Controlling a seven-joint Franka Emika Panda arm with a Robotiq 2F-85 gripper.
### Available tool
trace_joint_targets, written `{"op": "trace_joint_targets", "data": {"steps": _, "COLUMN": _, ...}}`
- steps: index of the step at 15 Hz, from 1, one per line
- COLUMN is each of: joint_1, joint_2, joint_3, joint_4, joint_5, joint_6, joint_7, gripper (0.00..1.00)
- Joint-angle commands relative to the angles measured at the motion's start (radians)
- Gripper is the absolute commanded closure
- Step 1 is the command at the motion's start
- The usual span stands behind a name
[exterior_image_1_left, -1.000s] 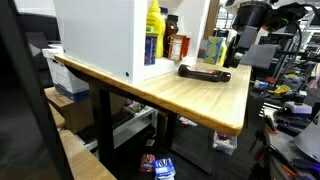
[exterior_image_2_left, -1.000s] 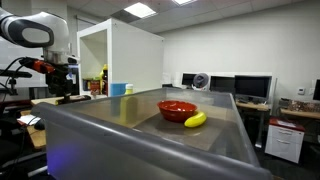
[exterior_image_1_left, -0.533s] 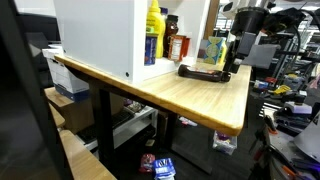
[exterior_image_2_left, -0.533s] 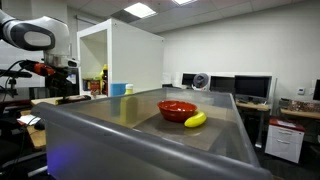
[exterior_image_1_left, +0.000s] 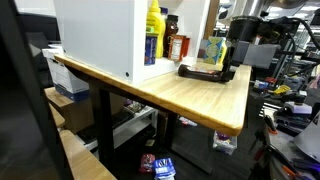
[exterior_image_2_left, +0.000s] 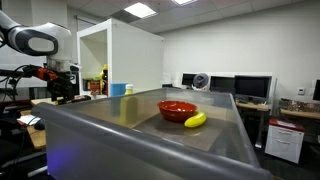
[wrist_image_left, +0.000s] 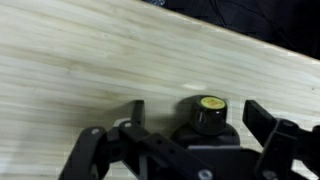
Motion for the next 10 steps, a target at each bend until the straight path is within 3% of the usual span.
{"op": "trace_joint_targets", "data": {"steps": 1, "joint_1": -0.008, "joint_2": 0.038, "joint_3": 0.017, "joint_4": -0.003, "joint_5": 0.014, "joint_6": 0.046, "joint_7": -0.001, "gripper": 0.00}}
{"op": "trace_joint_targets", "data": {"steps": 2, "joint_1": -0.008, "joint_2": 0.039, "joint_3": 0.018, "joint_4": -0.008, "joint_5": 0.013, "joint_6": 0.051, "joint_7": -0.001, "gripper": 0.00}}
{"op": "trace_joint_targets", "data": {"steps": 4, "joint_1": -0.007, "joint_2": 0.043, "joint_3": 0.021, "joint_4": -0.007, "joint_5": 0.012, "joint_6": 0.057, "joint_7": 0.000, "gripper": 0.26}}
{"op": "trace_joint_targets", "data": {"steps": 10, "joint_1": -0.001, "joint_2": 0.041, "joint_3": 0.025, "joint_4": -0.007, "joint_5": 0.011, "joint_6": 0.078, "joint_7": -0.002, "gripper": 0.59}}
